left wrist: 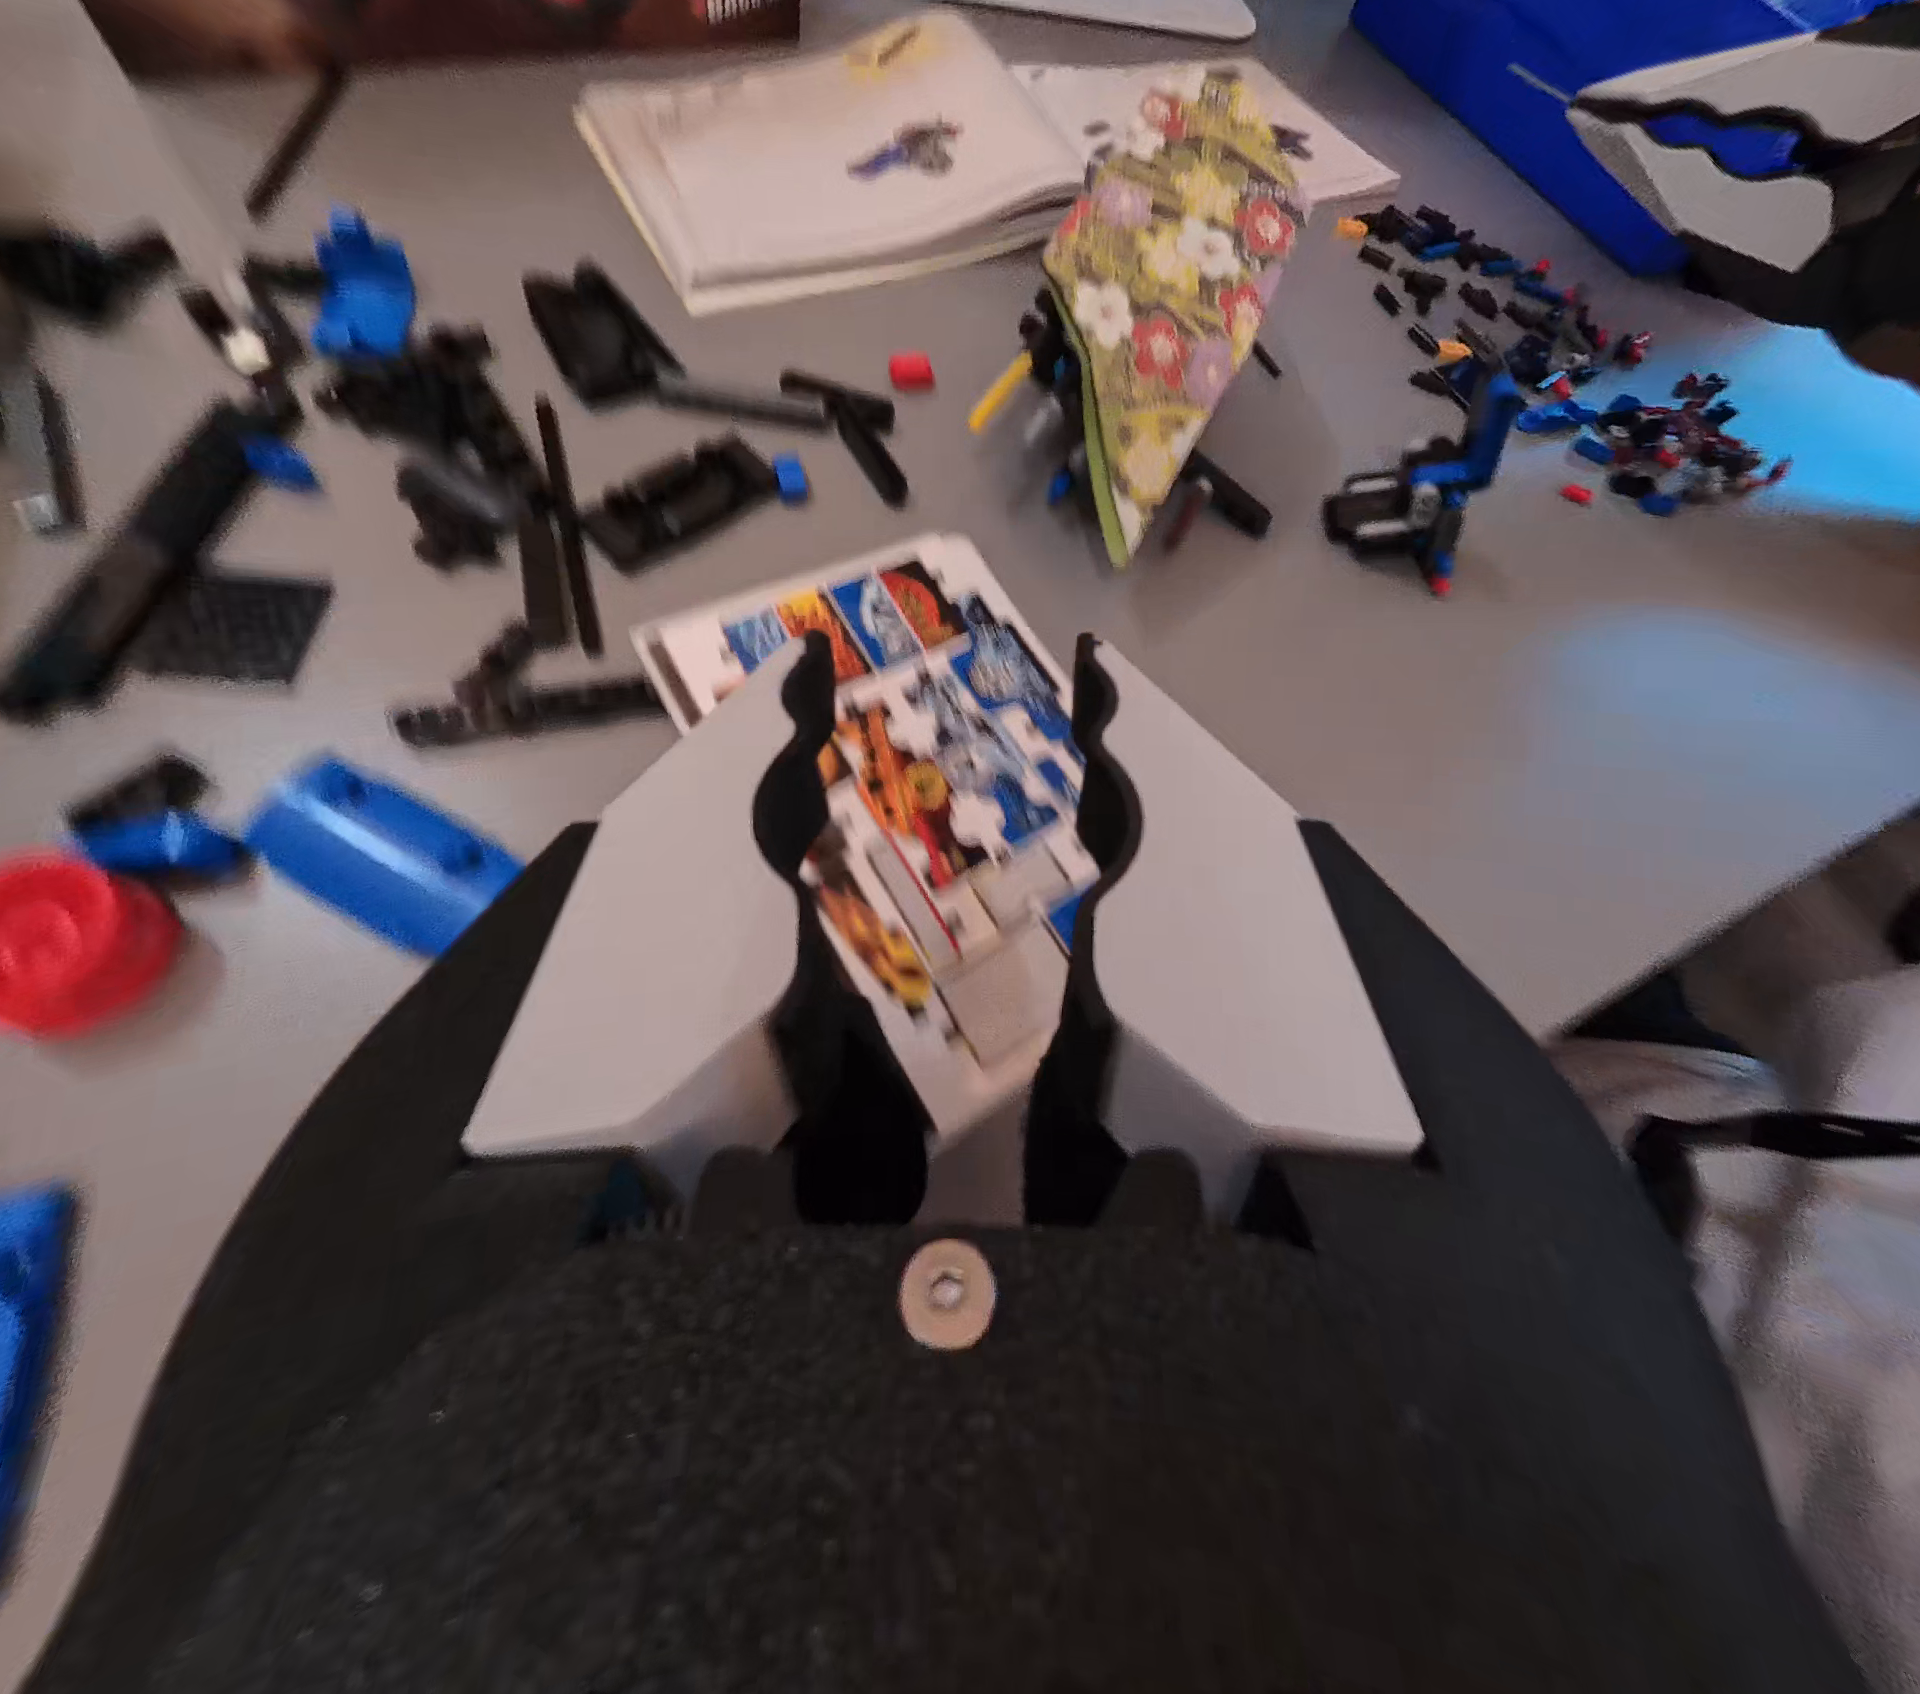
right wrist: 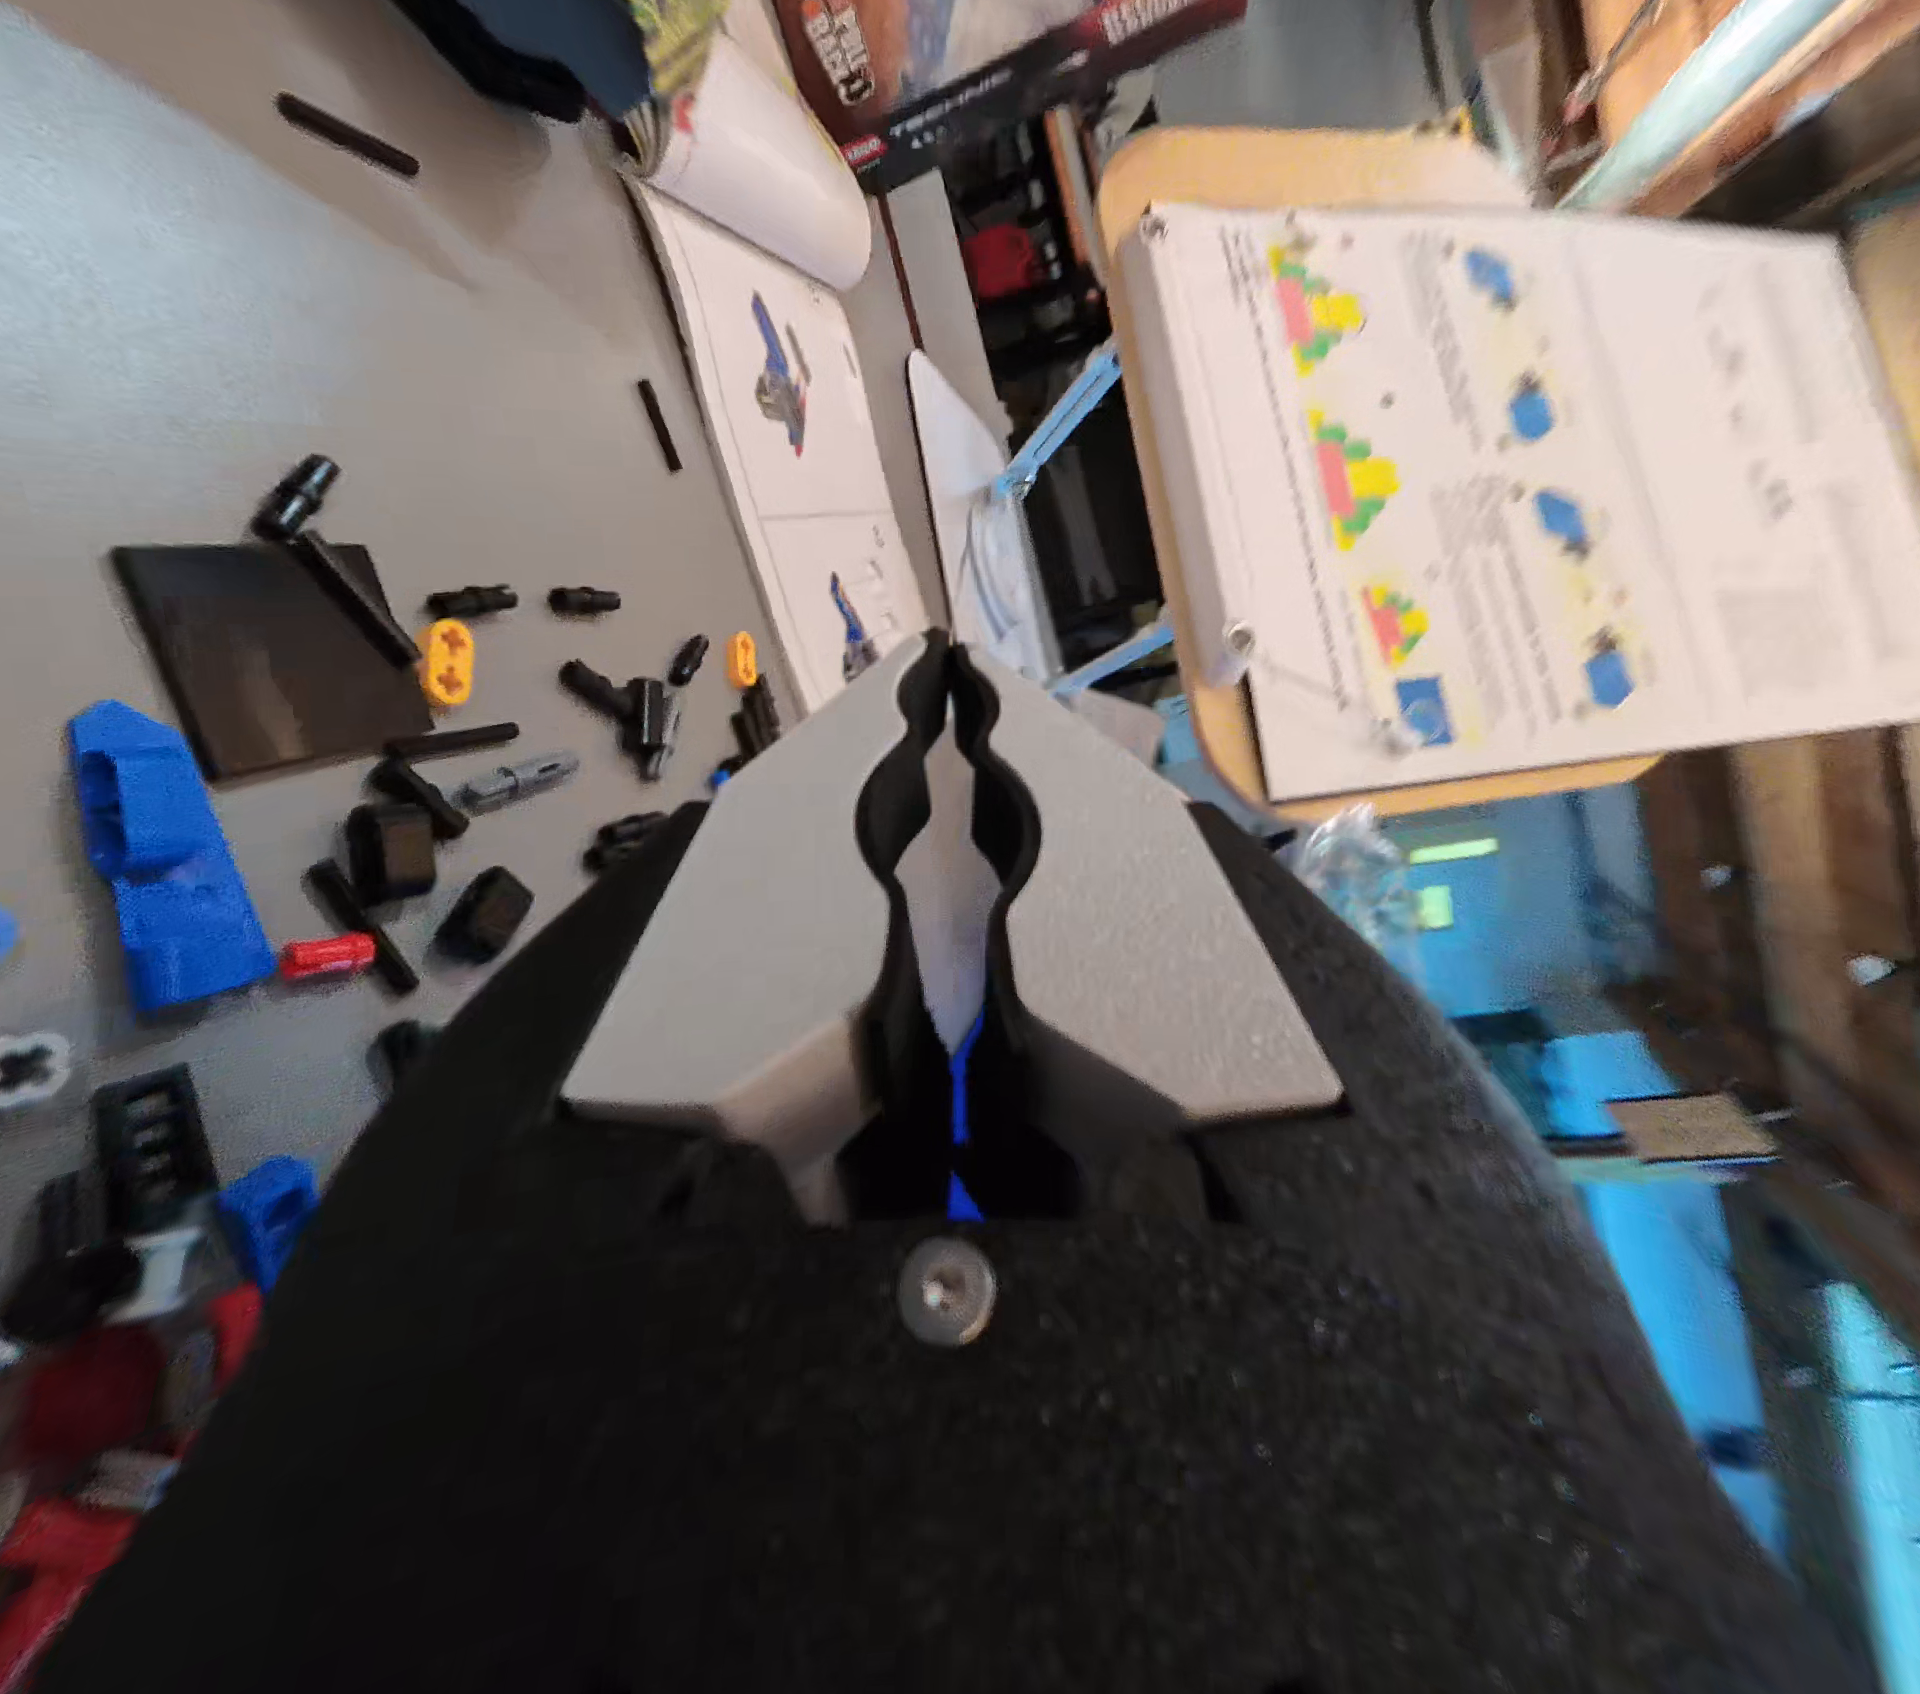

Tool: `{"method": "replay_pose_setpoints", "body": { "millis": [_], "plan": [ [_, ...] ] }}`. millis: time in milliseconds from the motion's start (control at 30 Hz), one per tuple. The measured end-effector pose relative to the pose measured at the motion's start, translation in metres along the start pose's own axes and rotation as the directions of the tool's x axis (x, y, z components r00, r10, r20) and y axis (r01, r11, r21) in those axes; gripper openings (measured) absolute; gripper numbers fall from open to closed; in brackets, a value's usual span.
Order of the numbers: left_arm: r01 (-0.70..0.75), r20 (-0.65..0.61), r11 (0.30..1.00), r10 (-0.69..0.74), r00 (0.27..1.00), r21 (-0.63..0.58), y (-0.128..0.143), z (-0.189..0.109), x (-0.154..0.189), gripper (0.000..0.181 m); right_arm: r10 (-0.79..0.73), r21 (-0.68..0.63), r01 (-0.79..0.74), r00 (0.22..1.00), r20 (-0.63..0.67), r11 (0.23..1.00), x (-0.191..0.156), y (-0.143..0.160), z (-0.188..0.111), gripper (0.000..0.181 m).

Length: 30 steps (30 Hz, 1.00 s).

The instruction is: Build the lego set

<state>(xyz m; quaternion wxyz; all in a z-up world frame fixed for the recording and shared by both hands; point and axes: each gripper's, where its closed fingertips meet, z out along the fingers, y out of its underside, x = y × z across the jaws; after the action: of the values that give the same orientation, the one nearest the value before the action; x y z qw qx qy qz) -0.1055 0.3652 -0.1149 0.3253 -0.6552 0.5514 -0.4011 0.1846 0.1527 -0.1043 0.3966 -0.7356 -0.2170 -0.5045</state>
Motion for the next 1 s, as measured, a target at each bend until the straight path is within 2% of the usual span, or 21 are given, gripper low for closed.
{"method": "replay_pose_setpoints", "body": {
  "millis": [67, 200, 267, 400, 567, 767, 867, 933, 1000],
  "plan": [
    [-0.089, 0.002, 0.996, 0.089, 0.996, 0.023, -0.024, 0.021, -0.003, 0.043, 0.087, -0.027, -0.086, 0.995, 0.051, 0.996, -0.006, 0.011, 0.003, 0.000],
    [-0.256, -0.062, 0.959, 0.265, 0.962, 0.121, -0.084, 0.060, 0.009, 0.040, 0.123, -0.102, -0.113, 0.988, 0.092, 0.988, -0.012, 0.025, 0.010, 0.000],
    [-0.319, -0.140, 0.933, 0.342, 0.929, 0.166, -0.107, 0.075, 0.025, 0.040, 0.142, -0.090, -0.133, 0.984, 0.103, 0.987, -0.012, 0.028, 0.011, 0.000],
    [-0.321, -0.361, 0.904, 0.410, 0.838, 0.281, -0.138, 0.086, 0.067, 0.040, 0.164, -0.016, -0.163, 0.980, 0.116, 0.986, -0.011, 0.025, 0.013, 0.000],
    [-0.363, -0.420, 0.855, 0.503, 0.756, 0.371, -0.137, 0.096, 0.089, 0.037, 0.299, 0.015, -0.304, 0.943, 0.150, 0.952, -0.007, 0.023, 0.014, 0.000],
    [-0.458, -0.345, 0.799, 0.587, 0.732, 0.389, -0.120, 0.108, 0.094, 0.034, 0.440, 0.019, -0.454, 0.873, 0.212, 0.891, -0.006, 0.020, 0.014, 0.000],
    [-0.571, -0.271, 0.737, 0.669, 0.692, 0.362, -0.109, 0.117, 0.095, 0.033, 0.561, -0.020, -0.582, 0.773, 0.296, 0.813, -0.011, 0.013, 0.012, 0.000],
    [-0.659, -0.201, 0.666, 0.740, 0.642, 0.349, -0.105, 0.121, 0.099, 0.033, 0.665, -0.056, -0.706, 0.635, 0.393, 0.706, -0.014, 0.002, 0.007, 0.000],
    [-0.763, -0.113, 0.557, 0.825, 0.554, 0.328, -0.103, 0.122, 0.104, 0.034, 0.739, -0.105, -0.815, 0.454, 0.498, 0.570, -0.015, -0.013, 0.000, 0.000]
  ]
}}
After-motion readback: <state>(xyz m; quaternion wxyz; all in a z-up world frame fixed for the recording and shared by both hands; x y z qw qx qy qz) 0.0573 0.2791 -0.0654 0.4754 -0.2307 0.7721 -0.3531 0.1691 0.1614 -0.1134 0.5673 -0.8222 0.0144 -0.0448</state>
